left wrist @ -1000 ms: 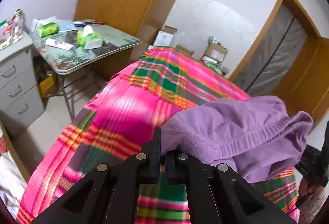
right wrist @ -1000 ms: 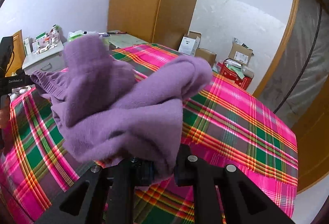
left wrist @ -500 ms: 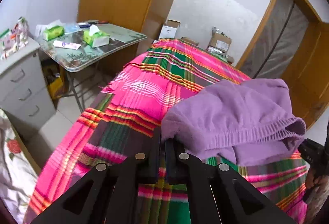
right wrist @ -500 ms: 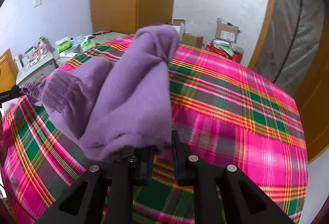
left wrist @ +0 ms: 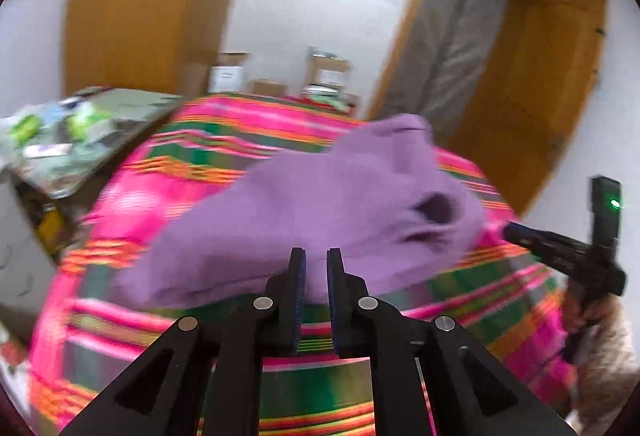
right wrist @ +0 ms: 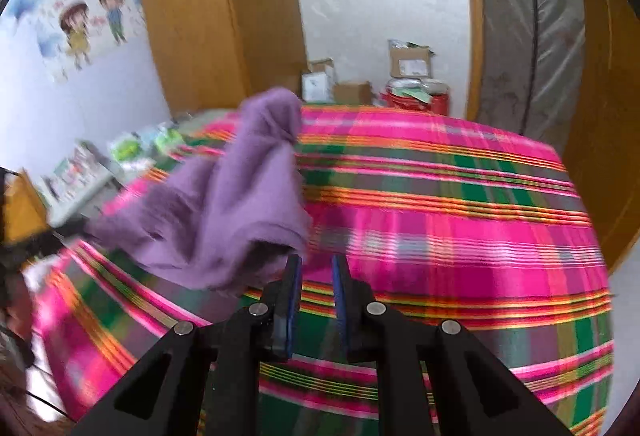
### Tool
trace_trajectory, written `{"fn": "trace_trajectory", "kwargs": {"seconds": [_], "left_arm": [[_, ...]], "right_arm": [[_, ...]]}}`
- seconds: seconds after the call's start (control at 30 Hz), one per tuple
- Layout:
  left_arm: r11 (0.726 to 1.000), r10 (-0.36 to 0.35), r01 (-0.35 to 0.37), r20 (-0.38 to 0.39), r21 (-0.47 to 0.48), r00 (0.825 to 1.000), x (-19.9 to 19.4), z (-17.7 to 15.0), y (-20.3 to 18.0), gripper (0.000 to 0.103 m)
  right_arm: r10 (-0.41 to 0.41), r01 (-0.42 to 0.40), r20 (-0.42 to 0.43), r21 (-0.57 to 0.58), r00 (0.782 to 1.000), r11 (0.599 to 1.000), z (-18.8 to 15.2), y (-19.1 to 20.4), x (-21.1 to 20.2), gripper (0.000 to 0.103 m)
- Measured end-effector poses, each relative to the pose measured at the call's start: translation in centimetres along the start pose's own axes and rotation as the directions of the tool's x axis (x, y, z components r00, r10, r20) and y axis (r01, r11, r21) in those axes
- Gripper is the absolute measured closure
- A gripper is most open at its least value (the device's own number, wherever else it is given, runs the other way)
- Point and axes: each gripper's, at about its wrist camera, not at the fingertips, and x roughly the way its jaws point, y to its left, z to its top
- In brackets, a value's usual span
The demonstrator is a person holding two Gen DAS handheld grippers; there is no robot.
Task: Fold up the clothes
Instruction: 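Grasp the garment leg cuff with the left tool while the right tool holds the other leg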
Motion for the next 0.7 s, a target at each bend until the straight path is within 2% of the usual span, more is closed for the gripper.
{"fn": "trace_trajectory", "kwargs": {"seconds": [0.07, 0.17, 0.23, 0.3, 0.37, 0.5, 0.67, 0.7], "left_arm": [[0.997, -0.070, 0.070, -0.015, 0.019, 0.997, 0.7, 0.4, -1.9, 0.076], [0.988, -0.155, 0.157, -0.082, 0.012, 0.984, 2.6, 0.8, -4.2, 0.075], [0.985, -0.172, 0.175, -0.122, 0.008, 0.977, 3.7, 0.9, -5.4, 0.075], [0.985, -0.169, 0.171, -0.141, 0.006, 0.975, 4.7, 1.1, -6.2, 0.071], [0.990, -0.141, 0.139, -0.158, -0.023, 0.977, 5.7, 1.5, -6.3, 0.067], [0.988, -0.114, 0.090, -0.193, -0.128, 0.975, 7.6, 2.3, -5.4, 0.067], [0.971, -0.107, 0.061, -0.194, -0.230, 0.975, 8.6, 2.8, -3.4, 0.067], [0.970, -0.101, 0.058, -0.176, -0.237, 0.979, 8.4, 3.0, -3.0, 0.071]], "right_arm": [[0.035, -0.036, 0.013, 0.024, 0.999, 0.999, 0.3, 0.1, -0.2, 0.087], [0.088, -0.090, 0.034, 0.058, 0.996, 0.994, 0.6, 0.3, -0.5, 0.087], [0.120, -0.123, 0.043, 0.077, 0.992, 0.989, 0.7, 0.4, -0.4, 0.085], [0.136, -0.137, 0.022, 0.095, 0.990, 0.986, 0.5, 0.2, 0.6, 0.078], [0.145, -0.144, 0.000, 0.126, 0.989, 0.982, 0.2, -0.2, 1.4, 0.077], [0.157, -0.147, -0.033, 0.213, 0.987, 0.966, -0.6, -1.5, 2.2, 0.077], [0.211, -0.201, -0.018, 0.233, 0.977, 0.952, -0.5, -1.7, 2.5, 0.076], [0.222, -0.210, -0.022, 0.244, 0.975, 0.947, -0.4, -1.7, 2.8, 0.076]]}}
